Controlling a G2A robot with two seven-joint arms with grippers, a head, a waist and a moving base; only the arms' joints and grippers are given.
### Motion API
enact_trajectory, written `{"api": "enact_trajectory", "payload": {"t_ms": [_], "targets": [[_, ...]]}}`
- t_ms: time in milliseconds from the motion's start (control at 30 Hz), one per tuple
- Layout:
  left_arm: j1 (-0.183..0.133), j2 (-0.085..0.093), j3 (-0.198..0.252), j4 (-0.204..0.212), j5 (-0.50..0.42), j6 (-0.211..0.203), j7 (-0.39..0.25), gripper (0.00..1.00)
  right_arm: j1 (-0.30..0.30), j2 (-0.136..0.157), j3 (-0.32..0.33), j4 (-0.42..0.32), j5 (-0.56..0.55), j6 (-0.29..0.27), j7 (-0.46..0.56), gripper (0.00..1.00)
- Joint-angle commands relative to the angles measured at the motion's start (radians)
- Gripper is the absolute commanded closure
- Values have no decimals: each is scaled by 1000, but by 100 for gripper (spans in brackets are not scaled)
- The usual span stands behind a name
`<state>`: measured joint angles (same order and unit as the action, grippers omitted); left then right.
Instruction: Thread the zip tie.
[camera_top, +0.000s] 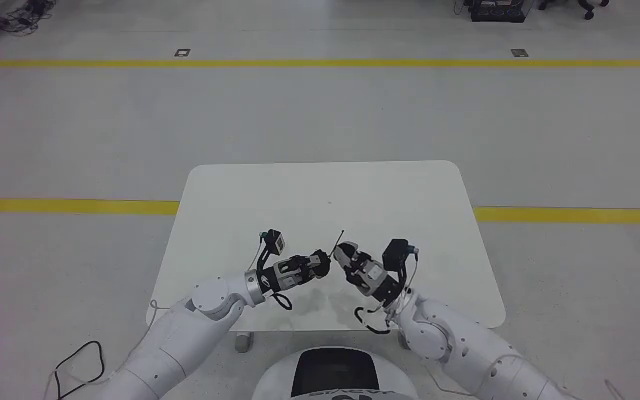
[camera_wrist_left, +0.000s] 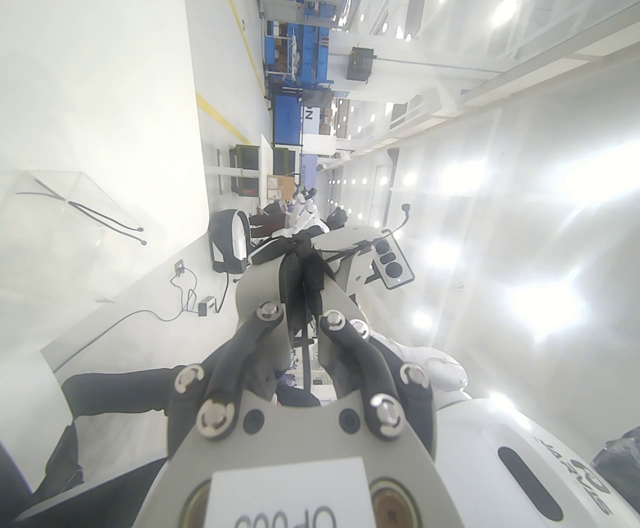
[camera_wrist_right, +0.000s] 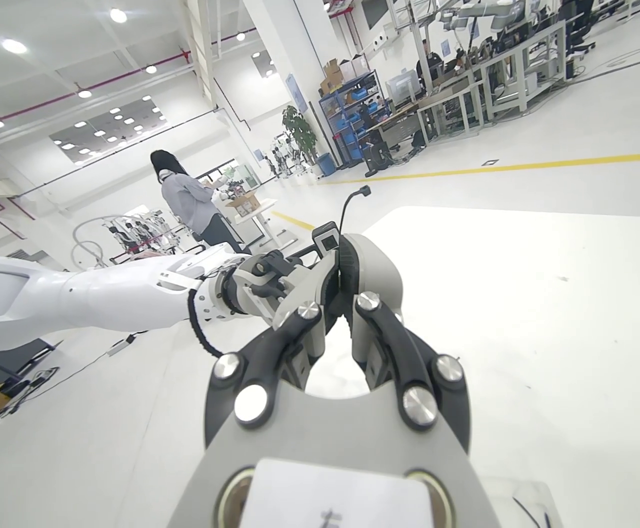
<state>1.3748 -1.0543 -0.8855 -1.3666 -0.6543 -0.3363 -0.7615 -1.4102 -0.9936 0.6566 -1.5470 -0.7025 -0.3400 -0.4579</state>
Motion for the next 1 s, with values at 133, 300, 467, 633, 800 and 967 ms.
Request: {"api": "enact_trajectory", "payload": {"t_ms": [133,300,467,633,800,967], "targets": [[0,0,0,0,0,0,0,100,-17,-4,18,0,-6,0,15,100],[0,0,0,0,0,0,0,100,-28,-6,32,0,-11,0,23,100],[0,0,0,0,0,0,0,100,-38,-8,44,0,-13,0,27,100],[0,0,0,0,0,0,0,100,-43,-10,43,-8,-15,0,38,100],[0,0,0,0,0,0,0,100,-37,-11,32,-13,-8,0,43,100],[0,0,0,0,0,0,0,100,-29,-11,21,-12,-8,0,47,100]]}}
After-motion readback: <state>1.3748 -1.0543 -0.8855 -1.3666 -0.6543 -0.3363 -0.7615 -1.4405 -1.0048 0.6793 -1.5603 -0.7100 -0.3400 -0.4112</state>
